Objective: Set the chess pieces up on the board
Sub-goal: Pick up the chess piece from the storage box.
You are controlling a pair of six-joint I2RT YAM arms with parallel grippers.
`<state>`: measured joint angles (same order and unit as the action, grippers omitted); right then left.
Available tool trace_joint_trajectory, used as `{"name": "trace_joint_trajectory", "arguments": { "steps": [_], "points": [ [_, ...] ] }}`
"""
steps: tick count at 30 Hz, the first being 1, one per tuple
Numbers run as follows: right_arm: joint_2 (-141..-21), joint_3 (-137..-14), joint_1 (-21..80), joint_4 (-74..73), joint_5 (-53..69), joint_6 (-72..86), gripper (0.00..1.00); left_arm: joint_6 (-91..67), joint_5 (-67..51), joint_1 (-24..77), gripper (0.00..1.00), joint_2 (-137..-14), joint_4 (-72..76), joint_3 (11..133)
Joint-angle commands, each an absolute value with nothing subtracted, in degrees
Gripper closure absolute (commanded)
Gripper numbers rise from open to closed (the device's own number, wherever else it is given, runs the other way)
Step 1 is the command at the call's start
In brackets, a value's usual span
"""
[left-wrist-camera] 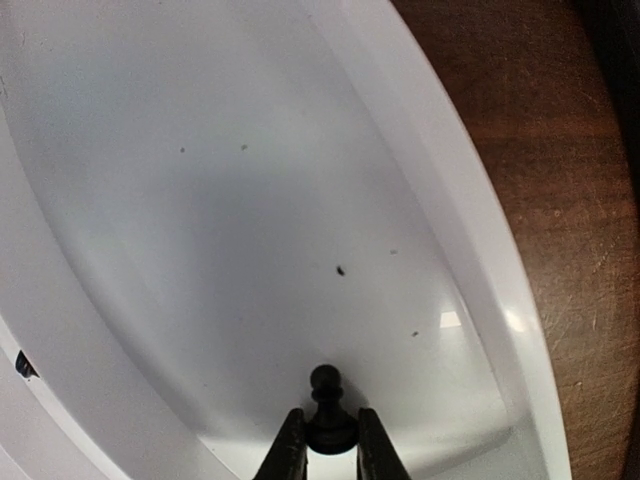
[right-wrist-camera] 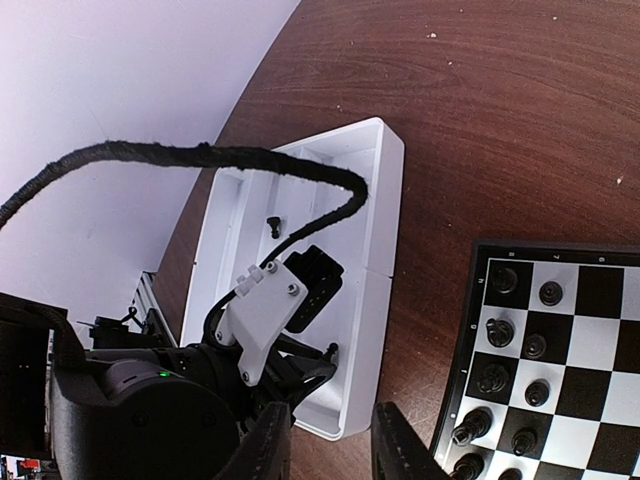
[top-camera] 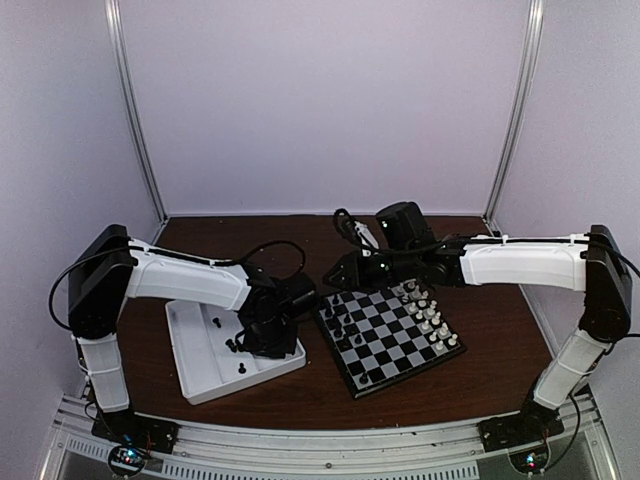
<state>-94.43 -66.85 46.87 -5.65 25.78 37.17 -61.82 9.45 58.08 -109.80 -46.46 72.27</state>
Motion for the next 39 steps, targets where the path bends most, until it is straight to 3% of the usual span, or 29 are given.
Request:
{"name": "trace_joint_trajectory", "arguments": {
  "steps": [1, 19, 39],
  "points": [
    [-93.7, -67.2, 46.5, -5.8, 26.1, 36.0, 0.69, -60.5, 10.6, 58.1, 0.86, -111.0, -46.6, 70.3],
    [-99.2, -69.1, 46.9, -6.1, 32.9, 37.4, 0.69, -58.3, 13.0, 58.1, 0.86, -105.5, -45.8, 67.8],
    [-106.3, -74.3, 48.5, -5.5, 38.9, 40.2, 0.69, -51.0, 12.1, 58.2, 0.86, -96.0, -33.4, 59.2]
  ]
}}
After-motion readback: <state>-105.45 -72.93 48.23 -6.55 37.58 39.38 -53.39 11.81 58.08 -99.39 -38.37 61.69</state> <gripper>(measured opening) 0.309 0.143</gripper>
